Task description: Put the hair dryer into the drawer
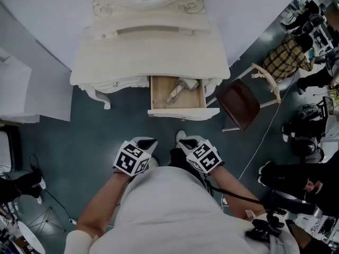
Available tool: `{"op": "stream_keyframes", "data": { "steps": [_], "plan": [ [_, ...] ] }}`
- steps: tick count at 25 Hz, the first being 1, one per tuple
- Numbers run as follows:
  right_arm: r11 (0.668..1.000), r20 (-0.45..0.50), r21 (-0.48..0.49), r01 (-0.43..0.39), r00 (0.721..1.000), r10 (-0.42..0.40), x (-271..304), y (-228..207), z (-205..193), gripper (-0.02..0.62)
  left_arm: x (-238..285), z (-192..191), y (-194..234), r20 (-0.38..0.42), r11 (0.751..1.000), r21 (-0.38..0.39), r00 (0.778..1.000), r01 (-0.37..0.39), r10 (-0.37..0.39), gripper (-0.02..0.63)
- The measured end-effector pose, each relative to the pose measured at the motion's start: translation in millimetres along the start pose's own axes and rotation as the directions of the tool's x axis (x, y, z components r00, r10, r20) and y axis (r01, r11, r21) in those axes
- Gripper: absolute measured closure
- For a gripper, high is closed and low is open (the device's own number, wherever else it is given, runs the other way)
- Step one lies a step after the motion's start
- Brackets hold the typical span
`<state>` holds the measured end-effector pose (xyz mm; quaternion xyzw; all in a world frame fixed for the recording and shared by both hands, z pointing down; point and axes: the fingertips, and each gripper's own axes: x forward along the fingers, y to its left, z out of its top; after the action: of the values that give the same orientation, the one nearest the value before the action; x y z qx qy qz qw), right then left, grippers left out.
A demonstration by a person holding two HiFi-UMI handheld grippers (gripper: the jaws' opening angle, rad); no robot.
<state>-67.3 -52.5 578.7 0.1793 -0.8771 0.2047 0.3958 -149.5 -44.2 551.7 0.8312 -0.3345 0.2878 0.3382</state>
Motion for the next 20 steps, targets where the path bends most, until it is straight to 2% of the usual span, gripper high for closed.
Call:
{"op": "stream_keyframes", "data": {
  "steps": [8,20],
  "plan": [
    [1.0,0.002,0.005,0.008,1.0,-0.008,7,48,-6,0.595,-29,-44,-3,-0.014,1.0,0.001,1.0,0.021,-0.021,0.604],
    [1.0,0.005,-0.014,0.015,1.0,-0.015,14,87,-14,0.595,-49,-76,-10,0.001,1.0,0.017,1.0,0.022,-0.022,0.604]
  ]
}}
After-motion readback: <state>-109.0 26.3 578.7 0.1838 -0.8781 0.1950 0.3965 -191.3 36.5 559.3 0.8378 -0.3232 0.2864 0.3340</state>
